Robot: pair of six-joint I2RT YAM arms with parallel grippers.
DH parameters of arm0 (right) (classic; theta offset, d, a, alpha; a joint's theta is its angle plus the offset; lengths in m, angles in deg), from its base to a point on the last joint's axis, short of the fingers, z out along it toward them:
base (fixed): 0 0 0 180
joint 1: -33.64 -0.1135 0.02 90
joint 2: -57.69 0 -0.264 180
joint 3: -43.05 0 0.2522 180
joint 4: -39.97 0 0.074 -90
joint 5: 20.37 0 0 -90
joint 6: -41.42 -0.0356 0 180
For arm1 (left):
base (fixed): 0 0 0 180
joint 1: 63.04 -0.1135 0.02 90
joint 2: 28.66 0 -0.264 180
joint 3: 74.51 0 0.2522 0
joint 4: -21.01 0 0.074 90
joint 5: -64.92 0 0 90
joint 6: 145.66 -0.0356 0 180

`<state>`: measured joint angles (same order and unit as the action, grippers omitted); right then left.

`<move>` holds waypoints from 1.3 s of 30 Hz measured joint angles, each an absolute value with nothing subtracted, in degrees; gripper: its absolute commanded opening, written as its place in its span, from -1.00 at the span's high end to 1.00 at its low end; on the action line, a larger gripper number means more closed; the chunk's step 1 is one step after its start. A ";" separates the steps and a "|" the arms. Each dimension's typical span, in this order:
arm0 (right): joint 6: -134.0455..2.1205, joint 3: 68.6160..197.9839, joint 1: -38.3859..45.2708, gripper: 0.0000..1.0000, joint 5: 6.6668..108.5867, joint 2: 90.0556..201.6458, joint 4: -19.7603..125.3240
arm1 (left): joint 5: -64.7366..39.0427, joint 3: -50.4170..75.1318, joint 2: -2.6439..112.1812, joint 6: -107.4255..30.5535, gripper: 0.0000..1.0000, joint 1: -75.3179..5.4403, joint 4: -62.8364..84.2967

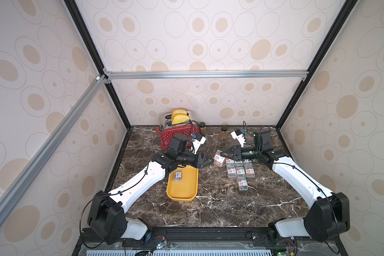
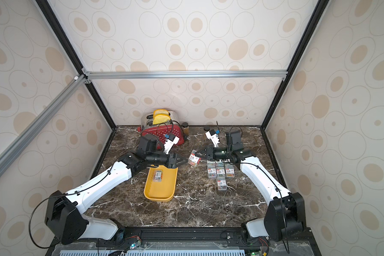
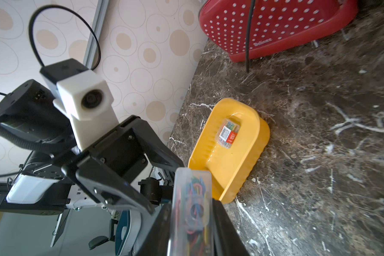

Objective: Take the paper clips out of the storage box
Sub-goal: Pick up the boxed paper clips from the storage box, then place the boxed paper clips at the center of the board.

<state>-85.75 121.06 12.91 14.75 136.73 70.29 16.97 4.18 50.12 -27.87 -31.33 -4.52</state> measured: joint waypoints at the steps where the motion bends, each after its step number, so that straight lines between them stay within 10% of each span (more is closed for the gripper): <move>1: -85.53 120.82 13.55 0.76 14.60 136.56 70.31 | 17.73 3.85 49.42 -26.86 0.03 -32.16 -3.47; 39: -97.64 115.68 15.08 0.78 4.28 135.84 49.59 | 37.58 -5.00 57.53 -2.90 -0.17 -34.83 32.02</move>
<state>-97.64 115.68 15.08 4.28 135.84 49.59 37.58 -5.00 57.53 -2.90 -34.83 32.02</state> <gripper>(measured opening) 0.275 0.592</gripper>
